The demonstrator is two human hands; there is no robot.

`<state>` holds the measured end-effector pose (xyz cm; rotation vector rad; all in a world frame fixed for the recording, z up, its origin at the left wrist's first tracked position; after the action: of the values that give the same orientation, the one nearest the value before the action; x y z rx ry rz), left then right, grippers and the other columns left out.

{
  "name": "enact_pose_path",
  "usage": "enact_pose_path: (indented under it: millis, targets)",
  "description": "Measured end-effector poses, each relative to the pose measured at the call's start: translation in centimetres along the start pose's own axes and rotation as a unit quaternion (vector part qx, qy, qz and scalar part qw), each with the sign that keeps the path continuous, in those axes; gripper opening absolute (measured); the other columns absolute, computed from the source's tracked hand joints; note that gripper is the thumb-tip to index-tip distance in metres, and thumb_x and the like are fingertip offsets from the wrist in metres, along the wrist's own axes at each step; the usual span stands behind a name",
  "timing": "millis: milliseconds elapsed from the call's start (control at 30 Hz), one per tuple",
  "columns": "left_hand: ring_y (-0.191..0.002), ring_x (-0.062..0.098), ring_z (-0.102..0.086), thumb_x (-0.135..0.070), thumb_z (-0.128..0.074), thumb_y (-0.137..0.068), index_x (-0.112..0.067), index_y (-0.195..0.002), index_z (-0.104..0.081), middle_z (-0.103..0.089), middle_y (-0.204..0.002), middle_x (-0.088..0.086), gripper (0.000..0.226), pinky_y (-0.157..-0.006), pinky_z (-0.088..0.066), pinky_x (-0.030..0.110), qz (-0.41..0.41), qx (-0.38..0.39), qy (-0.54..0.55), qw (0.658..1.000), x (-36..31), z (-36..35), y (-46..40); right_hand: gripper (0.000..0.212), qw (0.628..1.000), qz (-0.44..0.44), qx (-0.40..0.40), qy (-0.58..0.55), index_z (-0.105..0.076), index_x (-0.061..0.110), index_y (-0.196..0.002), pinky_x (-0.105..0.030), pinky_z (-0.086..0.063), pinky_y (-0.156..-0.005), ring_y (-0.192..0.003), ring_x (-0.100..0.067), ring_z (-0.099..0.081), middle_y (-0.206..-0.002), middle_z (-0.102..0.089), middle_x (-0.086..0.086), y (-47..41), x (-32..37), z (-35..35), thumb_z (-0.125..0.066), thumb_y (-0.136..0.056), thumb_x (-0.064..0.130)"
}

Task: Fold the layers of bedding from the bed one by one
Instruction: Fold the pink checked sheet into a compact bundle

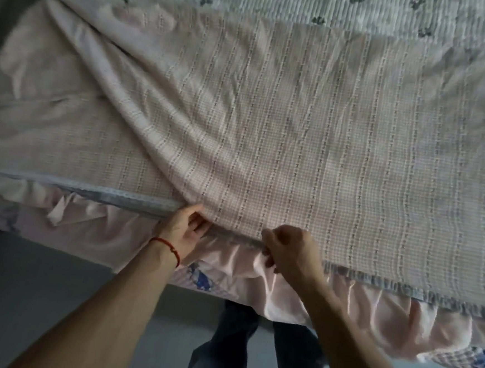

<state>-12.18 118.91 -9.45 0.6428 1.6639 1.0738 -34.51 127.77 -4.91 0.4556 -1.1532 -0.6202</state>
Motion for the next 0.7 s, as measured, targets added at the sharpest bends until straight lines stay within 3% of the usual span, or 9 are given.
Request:
enact_pose_path:
  millis: [67, 100, 200, 267, 367, 433, 500, 600, 700]
  targets:
    - [-0.069, 0.017, -0.067, -0.020, -0.057, -0.100, -0.013, -0.078, -0.066, -0.067, -0.075, 0.006, 0.025, -0.074, -0.054, 0.035, -0.008, 0.006, 0.048, 0.999, -1.8, -0.1, -0.1, 0.016, 0.986, 0.108, -0.091, 0.087, -0.073, 0.025, -0.103, -0.036, -0.059, -0.081, -0.090, -0.011, -0.070, -0.102, -0.074, 0.009, -2.4, 3.5, -0.9, -0.063, -0.097, 0.035]
    - [-0.066, 0.018, -0.067, -0.026, -0.056, -0.101, -0.013, -0.077, -0.066, -0.068, -0.070, 0.006, 0.029, -0.074, -0.055, 0.038, -0.018, 0.007, 0.076, 0.997, -3.1, -0.1, -0.5, 0.022, 0.972, 0.160, -0.108, 0.132, -0.069, 0.026, -0.118, -0.034, -0.056, -0.090, -0.108, -0.014, -0.066, -0.121, -0.069, 0.006, -3.7, 5.4, -1.7, -0.063, -0.098, 0.033]
    - [-0.093, 0.025, -0.067, -0.032, -0.057, -0.101, -0.010, -0.097, -0.069, -0.076, -0.081, 0.009, 0.025, -0.099, -0.050, 0.048, -0.048, -0.006, 0.132, 0.990, -7.3, -0.1, -2.1, 0.059, 0.935, 0.218, -0.059, 0.273, -0.039, 0.030, -0.153, -0.044, -0.029, -0.120, -0.153, -0.027, -0.025, -0.165, -0.028, -0.003, -7.9, 9.1, -4.5, -0.063, -0.099, 0.033]
    - [-0.089, 0.022, -0.067, -0.022, -0.057, -0.100, -0.010, -0.096, -0.068, -0.075, -0.078, 0.008, 0.017, -0.097, -0.050, 0.045, -0.060, -0.011, 0.122, 0.991, -9.0, 0.5, -2.8, 0.077, 0.914, 0.223, -0.035, 0.338, -0.021, 0.032, -0.159, -0.051, -0.014, -0.126, -0.158, -0.030, -0.004, -0.171, -0.005, -0.006, -10.2, 10.5, -6.1, -0.066, -0.097, 0.038]
    - [-0.064, 0.013, -0.057, -0.005, -0.065, -0.091, -0.012, -0.080, -0.061, -0.061, -0.066, 0.002, 0.014, -0.078, -0.046, 0.038, -0.051, -0.038, -0.023, 0.998, -8.1, 3.4, -3.5, 0.100, 0.895, 0.171, -0.009, 0.411, -0.005, 0.036, -0.161, -0.062, -0.013, -0.122, -0.156, -0.038, 0.005, -0.170, 0.007, -0.010, -13.4, 10.4, -8.2, -0.070, -0.088, 0.055]
    - [-0.065, 0.014, -0.052, 0.000, -0.069, -0.088, -0.014, -0.083, -0.060, -0.059, -0.074, 0.004, 0.017, -0.067, -0.047, 0.032, -0.042, -0.062, -0.133, 0.988, -7.3, 5.9, -4.1, 0.102, 0.891, 0.124, 0.013, 0.437, -0.006, 0.035, -0.160, -0.069, -0.014, -0.118, -0.154, -0.043, 0.006, -0.169, 0.007, -0.013, -15.3, 9.9, -9.7, -0.071, -0.085, 0.057]
    - [-0.065, 0.016, -0.054, 0.001, -0.066, -0.090, -0.013, -0.083, -0.061, -0.061, -0.072, 0.006, 0.016, -0.061, -0.051, 0.028, -0.032, -0.058, -0.145, 0.987, -8.0, 6.7, -5.0, 0.099, 0.890, 0.099, 0.008, 0.444, -0.014, 0.034, -0.158, -0.075, -0.014, -0.114, -0.152, -0.044, 0.003, -0.167, 0.002, -0.014, -16.6, 9.6, -10.3, -0.077, -0.082, 0.049]
    - [-0.082, 0.022, -0.065, -0.010, -0.063, -0.095, -0.009, -0.098, -0.066, -0.072, -0.085, 0.008, 0.004, -0.071, -0.055, 0.037, -0.004, -0.020, -0.111, 0.994, -12.6, 6.7, -6.6, 0.097, 0.882, 0.053, -0.004, 0.468, -0.023, 0.027, -0.154, -0.082, -0.016, -0.108, -0.148, -0.047, -0.005, -0.161, -0.007, -0.017, -17.8, 10.3, -11.8, -0.083, -0.078, 0.036]
    - [-0.097, 0.026, -0.064, -0.023, -0.063, -0.097, -0.005, -0.108, -0.065, -0.069, -0.105, 0.013, 0.021, -0.080, -0.054, 0.042, 0.037, 0.006, -0.105, 0.994, -16.6, 6.5, -8.1, 0.090, 0.864, 0.014, -0.007, 0.503, -0.019, 0.021, -0.156, -0.085, -0.015, -0.106, -0.148, -0.052, -0.003, -0.161, -0.003, -0.022, -18.5, 10.1, -12.9, -0.075, -0.087, 0.029]
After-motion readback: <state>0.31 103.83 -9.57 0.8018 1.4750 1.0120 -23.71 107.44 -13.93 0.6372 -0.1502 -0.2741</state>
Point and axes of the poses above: each hand's wrist, its own y-axis away from the middle knuckle, its own z-axis out of the back of the hand, x = y × z, the point moved 5 cm from there along -y, towards the middle knuckle
